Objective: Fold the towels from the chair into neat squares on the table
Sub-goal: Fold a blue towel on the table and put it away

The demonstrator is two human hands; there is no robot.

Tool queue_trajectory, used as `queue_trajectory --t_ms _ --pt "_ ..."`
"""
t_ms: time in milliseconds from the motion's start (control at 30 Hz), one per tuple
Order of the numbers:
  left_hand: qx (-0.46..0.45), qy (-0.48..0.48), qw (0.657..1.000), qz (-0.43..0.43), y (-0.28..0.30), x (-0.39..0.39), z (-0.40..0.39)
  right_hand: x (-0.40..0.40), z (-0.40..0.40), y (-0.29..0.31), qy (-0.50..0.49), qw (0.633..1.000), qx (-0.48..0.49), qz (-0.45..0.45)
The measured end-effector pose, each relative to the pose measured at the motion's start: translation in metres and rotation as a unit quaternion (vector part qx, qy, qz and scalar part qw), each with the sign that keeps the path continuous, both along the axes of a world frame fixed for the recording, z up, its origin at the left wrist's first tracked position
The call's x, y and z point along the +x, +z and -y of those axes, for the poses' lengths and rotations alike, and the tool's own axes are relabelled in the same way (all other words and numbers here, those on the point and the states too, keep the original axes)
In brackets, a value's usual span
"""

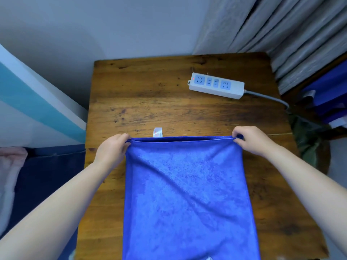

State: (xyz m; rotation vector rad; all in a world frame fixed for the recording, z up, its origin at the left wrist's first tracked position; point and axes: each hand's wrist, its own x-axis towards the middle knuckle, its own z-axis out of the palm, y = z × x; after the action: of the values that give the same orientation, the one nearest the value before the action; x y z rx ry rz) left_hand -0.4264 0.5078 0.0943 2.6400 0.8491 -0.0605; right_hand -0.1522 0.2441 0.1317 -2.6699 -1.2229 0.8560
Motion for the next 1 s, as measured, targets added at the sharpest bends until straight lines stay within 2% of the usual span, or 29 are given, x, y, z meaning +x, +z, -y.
queue_trajectory --t_ms 100,233,300,333,400,533,733,800,867,1000 --pt "0.004 0.003 1.000 -0.020 -0.002 0.003 0.001 0.002 -0.002 -0.009 -0.007 1.000 -0.009 -0.004" --pt "0.038 -0.049 0.996 -0.071 0.000 0.006 -0.001 0.005 -0.009 -0.010 -0.005 0.999 -0.033 -0.001" --pt "0.043 -0.059 0.995 -0.070 -0.001 0.008 -0.002 0.006 -0.011 -0.011 0.000 0.999 -0.051 0.005" --pt "0.039 -0.039 0.997 -0.049 -0.001 0.011 -0.002 0.006 -0.012 -0.011 -0.002 0.998 -0.055 0.008" --pt "0.013 0.033 0.997 -0.064 -0.001 0.018 -0.001 0.007 -0.014 -0.011 -0.012 0.999 -0.051 0.011" --pt "-0.025 0.096 0.992 -0.075 -0.001 0.024 -0.004 0.008 -0.017 -0.011 -0.035 0.999 -0.040 0.000" --pt "-0.043 0.108 0.990 -0.081 0.006 0.029 -0.010 0.010 -0.012 0.002 -0.075 0.996 0.014 -0.042" --pt "-0.030 0.096 0.993 -0.067 0.014 0.030 -0.010 0.008 -0.014 0.010 -0.103 0.994 0.032 -0.031" --pt "-0.014 0.095 0.995 -0.036 0.026 0.036 -0.011 0.008 -0.022 0.016 -0.114 0.993 0.028 0.017" --pt "-0.024 0.175 0.979 0.103 0.069 0.051 -0.018 0.004 -0.042 0.048 -0.139 0.981 0.087 0.105"
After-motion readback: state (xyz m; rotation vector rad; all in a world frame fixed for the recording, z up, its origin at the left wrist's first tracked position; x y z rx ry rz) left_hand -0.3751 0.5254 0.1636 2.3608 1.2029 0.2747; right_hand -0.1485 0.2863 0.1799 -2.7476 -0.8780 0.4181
